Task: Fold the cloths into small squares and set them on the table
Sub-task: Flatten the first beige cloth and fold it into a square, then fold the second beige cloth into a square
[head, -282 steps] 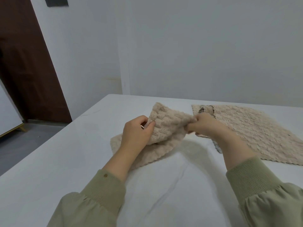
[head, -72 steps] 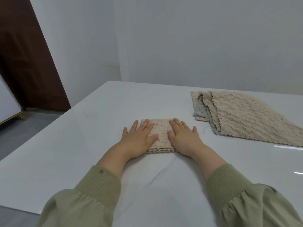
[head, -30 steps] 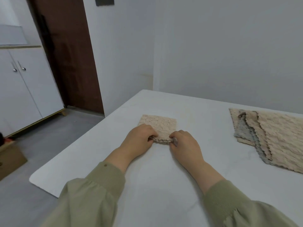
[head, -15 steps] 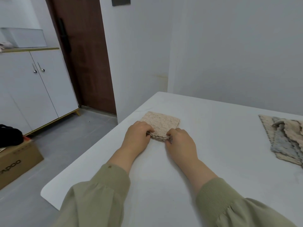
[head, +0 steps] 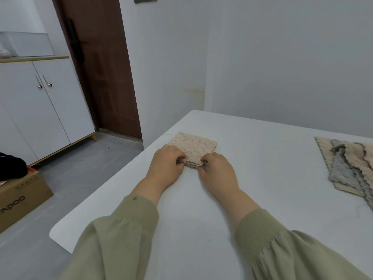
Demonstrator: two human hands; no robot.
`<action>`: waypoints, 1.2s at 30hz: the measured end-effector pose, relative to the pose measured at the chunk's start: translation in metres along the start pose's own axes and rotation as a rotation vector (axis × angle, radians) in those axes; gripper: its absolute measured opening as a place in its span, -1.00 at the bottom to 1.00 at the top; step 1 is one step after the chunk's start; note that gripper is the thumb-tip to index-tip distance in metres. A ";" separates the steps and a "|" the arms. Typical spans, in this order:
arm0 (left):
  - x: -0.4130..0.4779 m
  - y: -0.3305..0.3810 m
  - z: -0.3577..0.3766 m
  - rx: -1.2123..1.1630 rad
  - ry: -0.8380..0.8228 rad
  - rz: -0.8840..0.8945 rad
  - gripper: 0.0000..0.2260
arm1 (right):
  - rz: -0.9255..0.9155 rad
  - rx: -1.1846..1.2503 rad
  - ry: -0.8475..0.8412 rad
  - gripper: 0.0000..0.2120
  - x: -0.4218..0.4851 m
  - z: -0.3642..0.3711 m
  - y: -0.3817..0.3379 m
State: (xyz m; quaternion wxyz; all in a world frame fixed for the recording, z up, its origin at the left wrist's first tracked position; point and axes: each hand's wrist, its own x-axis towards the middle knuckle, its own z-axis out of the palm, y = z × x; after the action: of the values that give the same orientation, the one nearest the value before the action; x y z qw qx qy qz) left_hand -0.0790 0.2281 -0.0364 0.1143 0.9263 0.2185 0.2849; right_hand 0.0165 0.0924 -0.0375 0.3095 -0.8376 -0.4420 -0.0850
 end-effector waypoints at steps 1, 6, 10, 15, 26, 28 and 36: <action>-0.002 0.004 0.001 0.018 0.009 0.020 -0.82 | 0.006 0.008 0.011 -0.84 -0.002 -0.002 0.000; -0.014 0.035 0.003 0.118 0.032 0.088 -0.80 | 0.071 -0.024 0.046 -0.74 -0.020 -0.023 0.014; -0.028 0.079 0.003 0.184 -0.061 0.100 -0.63 | 0.074 -0.121 0.092 -0.68 -0.041 -0.053 0.036; -0.044 0.143 0.017 0.249 -0.250 0.079 -0.46 | 0.135 -0.266 0.048 -0.60 -0.080 -0.096 0.074; -0.054 0.282 0.075 0.187 -0.422 0.109 -0.46 | 0.331 -0.382 0.158 -0.67 -0.147 -0.185 0.169; -0.052 0.292 0.083 0.172 -0.467 0.133 -0.43 | 0.427 -0.397 0.170 -0.61 -0.146 -0.194 0.185; -0.043 0.284 0.092 0.200 -0.614 0.123 -0.42 | 0.704 -0.432 0.072 -0.44 -0.139 -0.190 0.216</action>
State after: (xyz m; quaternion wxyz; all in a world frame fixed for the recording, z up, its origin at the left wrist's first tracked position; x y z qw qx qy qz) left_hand 0.0384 -0.0499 -0.0361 0.0660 0.9870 0.1443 -0.0242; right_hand 0.1303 -0.2065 -0.0401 0.1521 -0.9798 -0.0894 -0.0939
